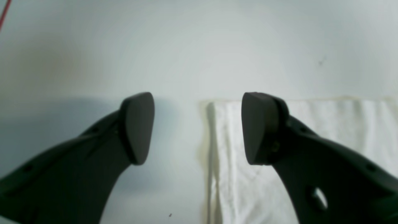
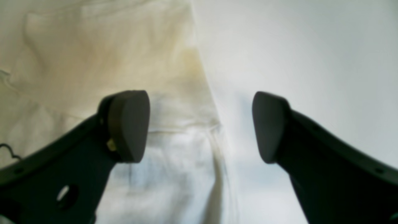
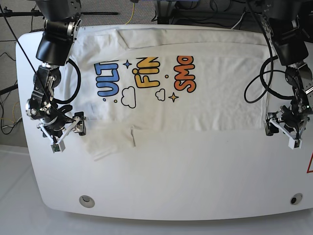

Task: Fold the T-shirt properly
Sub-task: 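Move both open grippers along the shirt sides toward the hem, then lower both open grippers onto the shirt's side edges near the hem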

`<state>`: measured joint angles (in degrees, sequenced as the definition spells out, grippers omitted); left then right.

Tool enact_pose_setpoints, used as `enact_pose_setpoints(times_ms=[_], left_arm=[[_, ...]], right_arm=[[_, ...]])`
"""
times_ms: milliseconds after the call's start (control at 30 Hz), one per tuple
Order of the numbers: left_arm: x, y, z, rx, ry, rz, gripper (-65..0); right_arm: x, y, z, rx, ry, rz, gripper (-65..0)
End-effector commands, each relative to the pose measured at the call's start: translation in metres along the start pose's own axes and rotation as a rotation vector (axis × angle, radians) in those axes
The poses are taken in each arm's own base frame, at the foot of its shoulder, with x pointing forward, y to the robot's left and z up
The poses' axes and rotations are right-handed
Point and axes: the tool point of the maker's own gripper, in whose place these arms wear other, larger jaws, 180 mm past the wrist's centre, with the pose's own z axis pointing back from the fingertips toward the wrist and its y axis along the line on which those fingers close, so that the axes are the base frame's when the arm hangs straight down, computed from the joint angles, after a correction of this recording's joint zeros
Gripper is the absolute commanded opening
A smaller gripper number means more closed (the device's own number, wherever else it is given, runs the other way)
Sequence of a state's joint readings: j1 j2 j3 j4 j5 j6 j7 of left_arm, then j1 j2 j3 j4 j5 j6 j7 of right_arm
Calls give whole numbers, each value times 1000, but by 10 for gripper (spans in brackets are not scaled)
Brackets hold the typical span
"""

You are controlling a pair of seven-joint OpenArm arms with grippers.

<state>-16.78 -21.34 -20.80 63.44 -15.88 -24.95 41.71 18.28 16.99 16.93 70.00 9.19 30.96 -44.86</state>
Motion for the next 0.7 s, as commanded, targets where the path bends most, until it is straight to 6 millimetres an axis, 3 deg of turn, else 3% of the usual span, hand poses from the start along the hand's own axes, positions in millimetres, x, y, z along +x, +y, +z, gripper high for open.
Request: enact_pose_setpoints(times_ms=[0,200,267,667], left_arm=[[20,3,-4,-4,-39,19,-247],[15,3,-15,-19,-28,56,-248],[15,7,-16,-13,-44,85,-243],[9,13,-16,-2,-50,76,-230]], right_arm=[[27,-3,0,7,-64,14,-162],[32,0,-10,21,-71,26,-165],[15,3,-20,36,-30,26,-166],[-1,-1,-36,56,7,-54,-168]])
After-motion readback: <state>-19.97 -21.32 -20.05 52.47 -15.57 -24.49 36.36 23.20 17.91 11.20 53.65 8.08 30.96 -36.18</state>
